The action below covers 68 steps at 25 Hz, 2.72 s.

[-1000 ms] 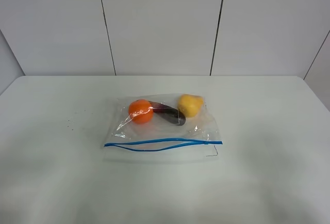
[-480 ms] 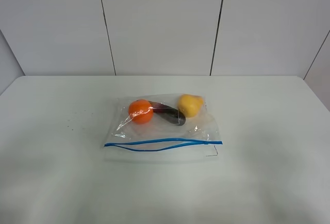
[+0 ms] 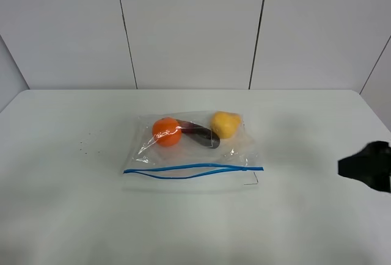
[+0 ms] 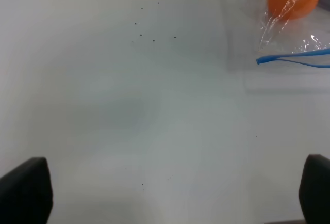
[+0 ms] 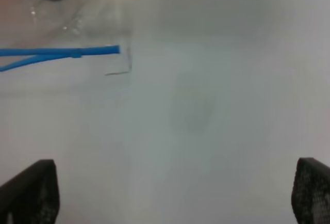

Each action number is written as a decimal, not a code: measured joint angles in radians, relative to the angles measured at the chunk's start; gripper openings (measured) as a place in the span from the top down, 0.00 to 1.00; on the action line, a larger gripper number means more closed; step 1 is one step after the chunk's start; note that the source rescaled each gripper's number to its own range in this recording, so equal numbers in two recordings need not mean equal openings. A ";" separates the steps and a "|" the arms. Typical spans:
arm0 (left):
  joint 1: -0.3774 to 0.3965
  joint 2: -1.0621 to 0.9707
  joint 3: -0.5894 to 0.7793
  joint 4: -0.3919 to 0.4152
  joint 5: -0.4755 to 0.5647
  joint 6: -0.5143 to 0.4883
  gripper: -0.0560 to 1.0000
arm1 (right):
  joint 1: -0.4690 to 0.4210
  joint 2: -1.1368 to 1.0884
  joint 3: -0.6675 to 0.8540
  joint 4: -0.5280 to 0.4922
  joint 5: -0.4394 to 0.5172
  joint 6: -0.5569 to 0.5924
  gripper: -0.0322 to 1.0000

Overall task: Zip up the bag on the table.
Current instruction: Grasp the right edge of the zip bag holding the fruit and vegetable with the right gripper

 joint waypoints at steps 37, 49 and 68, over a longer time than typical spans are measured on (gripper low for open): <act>0.000 0.000 0.000 0.000 0.000 0.000 0.00 | -0.186 1.384 -0.414 0.996 0.383 -1.222 0.00; 0.000 0.000 0.000 0.000 0.000 0.000 0.00 | -0.137 1.398 -0.436 1.003 0.396 -1.197 0.00; 0.000 0.000 0.000 0.000 0.000 0.000 0.00 | -0.038 1.401 -0.511 0.993 0.377 -1.107 0.00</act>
